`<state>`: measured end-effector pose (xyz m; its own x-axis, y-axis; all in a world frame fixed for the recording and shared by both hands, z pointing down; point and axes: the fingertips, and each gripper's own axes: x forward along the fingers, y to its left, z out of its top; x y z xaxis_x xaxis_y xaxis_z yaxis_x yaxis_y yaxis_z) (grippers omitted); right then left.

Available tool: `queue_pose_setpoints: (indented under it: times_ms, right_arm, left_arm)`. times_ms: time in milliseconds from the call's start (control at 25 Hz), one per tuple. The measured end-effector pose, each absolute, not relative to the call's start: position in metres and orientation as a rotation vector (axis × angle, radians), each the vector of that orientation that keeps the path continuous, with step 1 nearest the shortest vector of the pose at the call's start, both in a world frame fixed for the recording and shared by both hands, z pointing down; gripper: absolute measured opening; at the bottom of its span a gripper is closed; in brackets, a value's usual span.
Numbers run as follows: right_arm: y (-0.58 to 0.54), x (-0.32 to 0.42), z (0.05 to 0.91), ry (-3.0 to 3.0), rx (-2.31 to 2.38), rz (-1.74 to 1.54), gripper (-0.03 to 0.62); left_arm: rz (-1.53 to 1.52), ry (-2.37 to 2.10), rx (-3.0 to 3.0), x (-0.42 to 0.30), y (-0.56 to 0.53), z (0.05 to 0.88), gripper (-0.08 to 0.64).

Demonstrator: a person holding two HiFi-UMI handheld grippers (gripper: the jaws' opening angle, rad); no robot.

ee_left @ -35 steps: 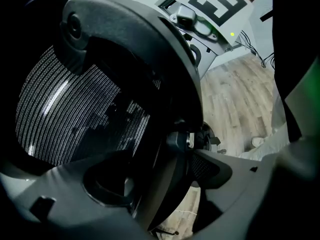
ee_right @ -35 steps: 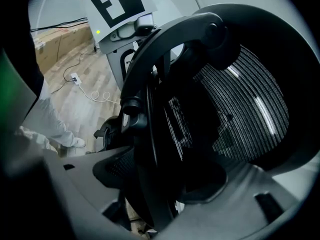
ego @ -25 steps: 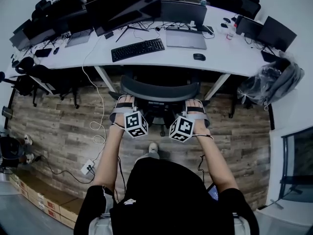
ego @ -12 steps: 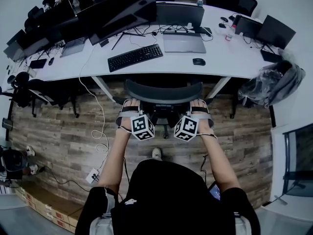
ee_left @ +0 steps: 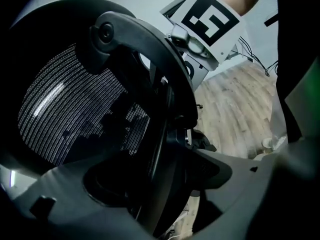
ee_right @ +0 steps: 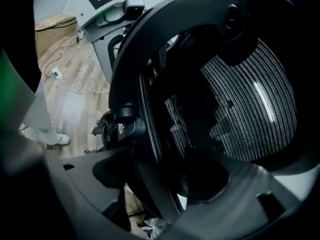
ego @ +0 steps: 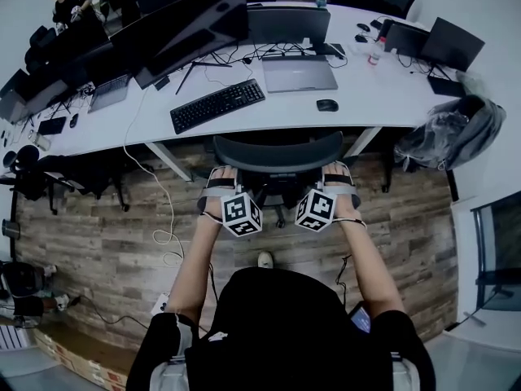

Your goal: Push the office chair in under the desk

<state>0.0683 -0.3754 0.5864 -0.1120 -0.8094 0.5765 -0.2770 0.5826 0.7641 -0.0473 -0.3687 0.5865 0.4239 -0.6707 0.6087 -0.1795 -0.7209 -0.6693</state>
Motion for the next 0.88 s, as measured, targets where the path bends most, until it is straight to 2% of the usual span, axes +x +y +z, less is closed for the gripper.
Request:
queue_pose_setpoints:
  times_ms: [880]
  right_arm:
    - [-0.447,0.073,0.59,-1.645,0.979,-0.558,0.304]
  left_arm:
    - [-1.205,0.699,-2.167,-0.042,-0.442,0.588,0.394]
